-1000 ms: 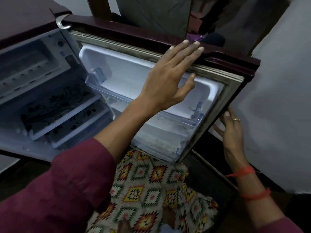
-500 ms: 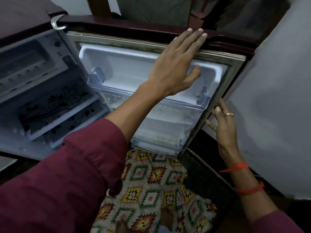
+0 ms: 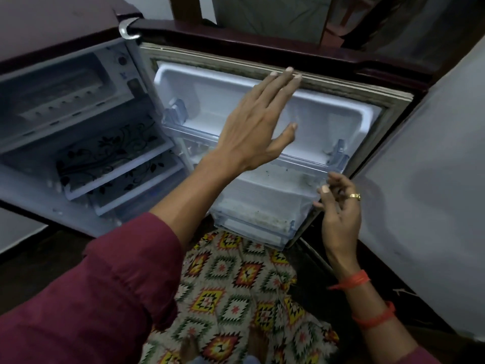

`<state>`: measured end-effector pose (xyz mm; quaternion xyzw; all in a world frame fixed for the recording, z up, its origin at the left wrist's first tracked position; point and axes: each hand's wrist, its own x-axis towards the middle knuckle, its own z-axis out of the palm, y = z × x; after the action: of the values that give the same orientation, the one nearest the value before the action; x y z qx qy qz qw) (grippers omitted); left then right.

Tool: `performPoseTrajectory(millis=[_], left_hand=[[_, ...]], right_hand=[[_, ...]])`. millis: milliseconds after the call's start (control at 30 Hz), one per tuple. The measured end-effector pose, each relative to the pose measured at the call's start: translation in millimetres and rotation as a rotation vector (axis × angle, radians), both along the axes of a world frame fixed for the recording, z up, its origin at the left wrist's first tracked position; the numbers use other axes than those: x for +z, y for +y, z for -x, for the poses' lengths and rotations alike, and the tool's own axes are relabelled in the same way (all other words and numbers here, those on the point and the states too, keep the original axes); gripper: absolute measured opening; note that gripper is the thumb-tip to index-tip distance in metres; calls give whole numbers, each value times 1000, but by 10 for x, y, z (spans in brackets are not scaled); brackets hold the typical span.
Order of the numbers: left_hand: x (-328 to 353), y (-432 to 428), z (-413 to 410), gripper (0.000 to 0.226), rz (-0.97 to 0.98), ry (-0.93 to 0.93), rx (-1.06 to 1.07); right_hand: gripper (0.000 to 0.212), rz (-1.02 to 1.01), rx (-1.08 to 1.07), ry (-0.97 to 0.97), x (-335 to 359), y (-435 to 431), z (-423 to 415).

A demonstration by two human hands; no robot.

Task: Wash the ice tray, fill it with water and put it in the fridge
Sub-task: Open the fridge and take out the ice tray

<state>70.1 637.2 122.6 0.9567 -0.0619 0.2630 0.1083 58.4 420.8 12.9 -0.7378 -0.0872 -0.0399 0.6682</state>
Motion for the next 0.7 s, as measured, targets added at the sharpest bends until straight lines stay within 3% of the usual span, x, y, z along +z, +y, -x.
performPoseTrajectory(millis=[133,367,700], left_hand=[[-175,395,447,67,64,24,110],[-424,1287,1217,67,224,73,358],[-540,2902,1843,60,527,-40,627]], right_hand=[[21,64,109,-51,-20,339,218],[32,35,383,6,20,1368,455],[31,44,629,-20,183,3371,513]])
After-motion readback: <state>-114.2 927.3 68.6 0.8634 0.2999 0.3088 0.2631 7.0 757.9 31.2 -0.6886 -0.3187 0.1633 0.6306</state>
